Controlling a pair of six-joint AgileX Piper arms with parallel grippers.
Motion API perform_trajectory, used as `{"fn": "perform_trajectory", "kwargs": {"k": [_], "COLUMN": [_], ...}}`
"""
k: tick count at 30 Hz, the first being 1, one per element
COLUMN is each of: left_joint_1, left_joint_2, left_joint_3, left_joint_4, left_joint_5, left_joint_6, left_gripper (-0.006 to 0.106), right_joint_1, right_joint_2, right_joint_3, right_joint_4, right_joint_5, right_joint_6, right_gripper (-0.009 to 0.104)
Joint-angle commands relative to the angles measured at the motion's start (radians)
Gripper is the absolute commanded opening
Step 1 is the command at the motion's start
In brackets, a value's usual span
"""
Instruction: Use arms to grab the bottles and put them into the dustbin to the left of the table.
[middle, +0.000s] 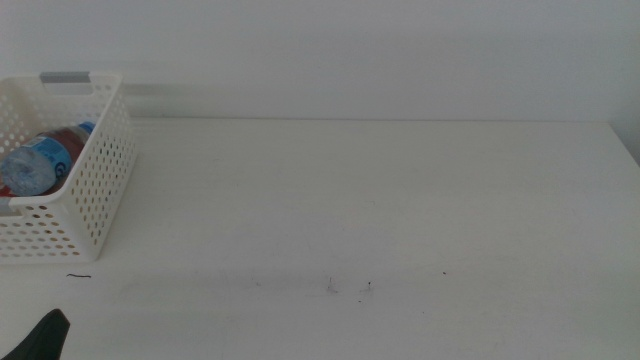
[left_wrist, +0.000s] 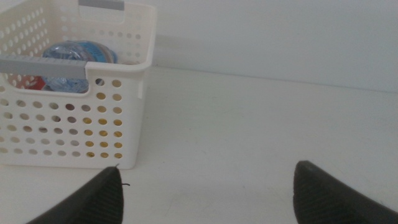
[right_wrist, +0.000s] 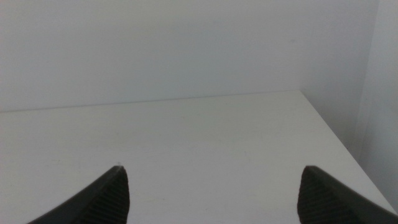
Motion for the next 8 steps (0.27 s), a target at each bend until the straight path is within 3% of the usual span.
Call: {"fn": "perform_trajectory", "kwargs": {"k": [1,8], "left_joint_1": [0.001,0.001], "left_joint_2": [-0.004,-0.004], "left_joint_3": [0.001,0.001], "left_joint_4": [0.001,0.001], "left_joint_5": [-0.015,-0.017], "left_joint_6": [-0.003,-0.003], "left_gripper": [0.094,0.094], "right_joint_1": [-0.007,-0.007], "right_joint_2": [-0.004,-0.004], "right_joint_3": [0.004,0.004], "right_joint_4": [-0.019,-0.019], "right_joint_5": [-0.001,-0.012], "right_joint_6": [-0.007,-0.007], "right_gripper": [0.092,0.092]}}
